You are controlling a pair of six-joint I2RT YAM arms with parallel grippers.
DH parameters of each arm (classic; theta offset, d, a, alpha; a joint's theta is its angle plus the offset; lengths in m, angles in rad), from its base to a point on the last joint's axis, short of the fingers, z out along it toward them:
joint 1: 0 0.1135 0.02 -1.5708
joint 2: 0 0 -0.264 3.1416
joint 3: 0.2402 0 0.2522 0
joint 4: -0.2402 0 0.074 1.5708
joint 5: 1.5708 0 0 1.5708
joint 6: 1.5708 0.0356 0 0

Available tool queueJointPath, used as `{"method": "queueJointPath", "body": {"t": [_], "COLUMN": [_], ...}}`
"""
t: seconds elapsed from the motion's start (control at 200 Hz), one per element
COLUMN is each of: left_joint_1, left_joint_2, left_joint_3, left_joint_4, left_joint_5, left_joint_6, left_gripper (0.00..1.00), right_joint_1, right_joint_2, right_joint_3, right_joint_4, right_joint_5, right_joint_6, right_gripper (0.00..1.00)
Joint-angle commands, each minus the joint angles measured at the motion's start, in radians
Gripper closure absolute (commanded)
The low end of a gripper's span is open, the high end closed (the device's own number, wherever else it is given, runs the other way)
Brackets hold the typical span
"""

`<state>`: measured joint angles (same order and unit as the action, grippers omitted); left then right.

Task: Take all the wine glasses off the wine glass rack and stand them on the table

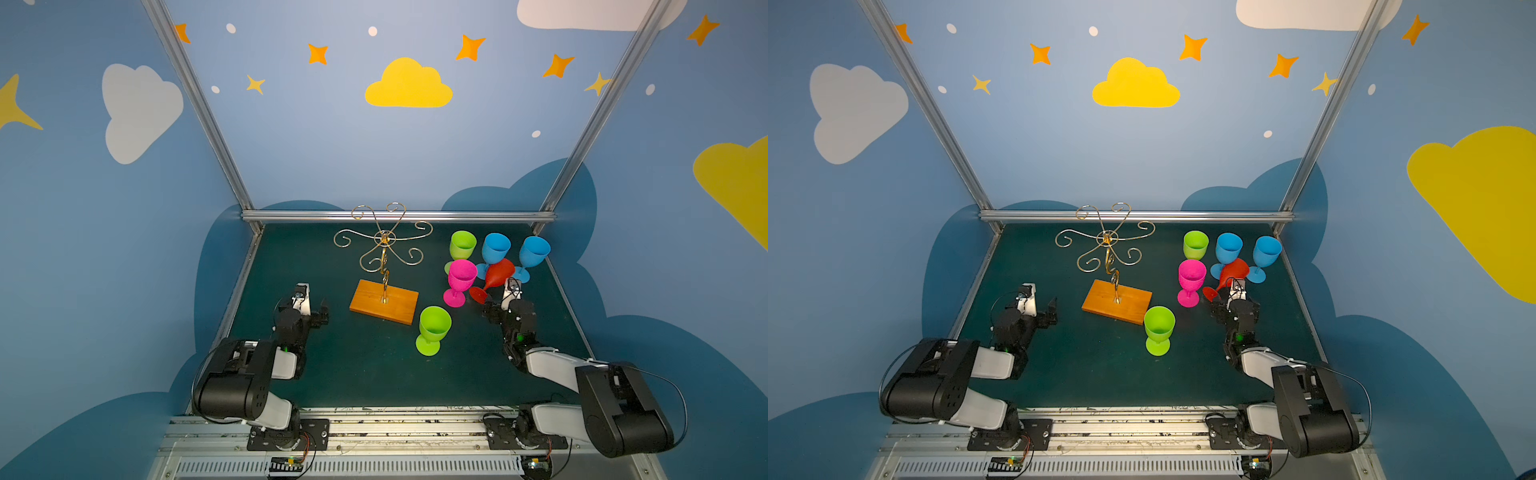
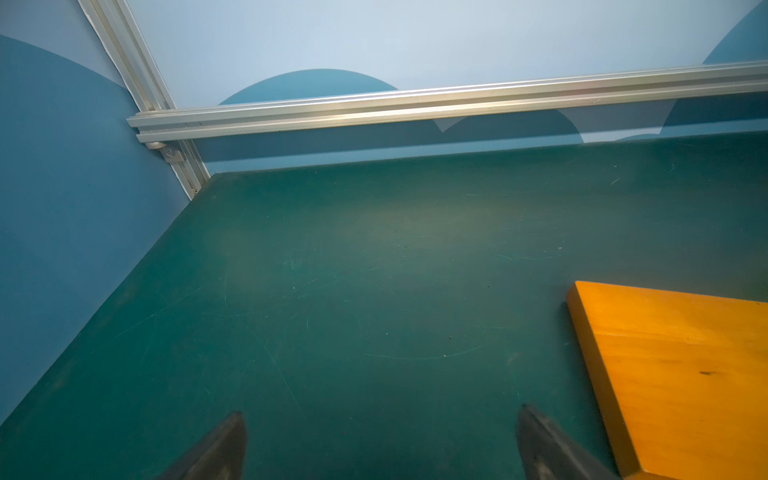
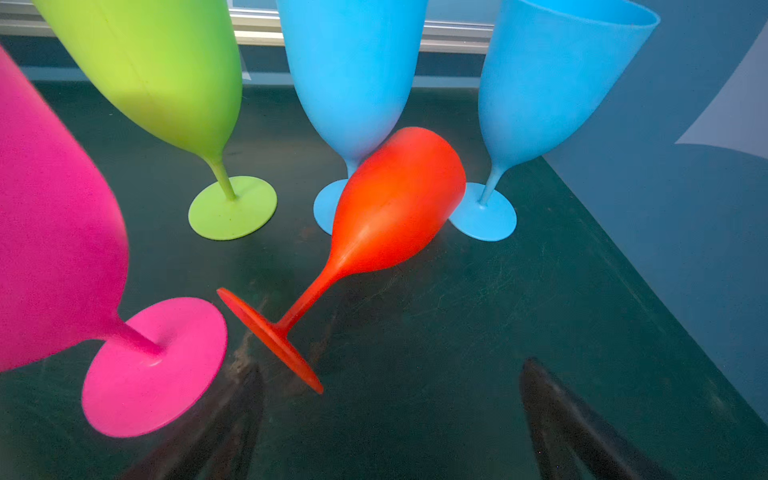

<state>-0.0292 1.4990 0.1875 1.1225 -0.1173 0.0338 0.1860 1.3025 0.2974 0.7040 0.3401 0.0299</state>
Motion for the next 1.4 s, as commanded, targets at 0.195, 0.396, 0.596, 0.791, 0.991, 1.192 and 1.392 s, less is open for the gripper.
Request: {"method": "queueJointPath", "body": {"t": [0.195, 0.396, 0.596, 0.791, 0.991, 1.192, 1.392], "left_joint_1": [-0.004, -0.003, -0.003, -0.003, -0.003, -0.004, -0.004], "left_joint_2": [-0.004, -0.005, -0.005, -0.005, -0.006, -0.006, -0.006], "left_joint_3": [0.016, 0.017, 0.018, 0.020, 0.022, 0.025, 0.026], "left_joint_4": [-0.001, -0.002, -0.005, -0.010, -0.014, -0.020, -0.024], "left_joint_5": [-0.015, -0.019, -0.022, -0.023, -0.021, -0.022, -0.024], "left_joint_6": [-0.003, -0.005, -0.006, -0.006, -0.006, -0.007, -0.007], "left_gripper": [0.00, 0.01, 0.01, 0.01, 0.01, 0.01, 0.01], "right_joint_1": [-0.012, -0.039, -0.039, -0.042, -0.081, -0.083, -0.084], "right_joint_2": [-0.119, -0.290, -0.335, -0.412, -0.230, -0.083, 0.070], "right_joint_3": [0.003, 0.116, 0.267, 0.267, 0.573, 0.620, 0.676], "right_joint_4": [-0.097, -0.461, -0.780, -0.777, -1.199, -1.137, -1.183], "right_joint_5": [0.014, -0.006, -0.079, -0.156, -0.187, -0.227, -0.250], "right_joint_6": [0.047, 0.202, 0.349, 0.371, 0.503, 0.527, 0.597], "right_gripper": [0.06, 0.03, 0.03, 0.07, 0.16, 0.21, 0.28]}}
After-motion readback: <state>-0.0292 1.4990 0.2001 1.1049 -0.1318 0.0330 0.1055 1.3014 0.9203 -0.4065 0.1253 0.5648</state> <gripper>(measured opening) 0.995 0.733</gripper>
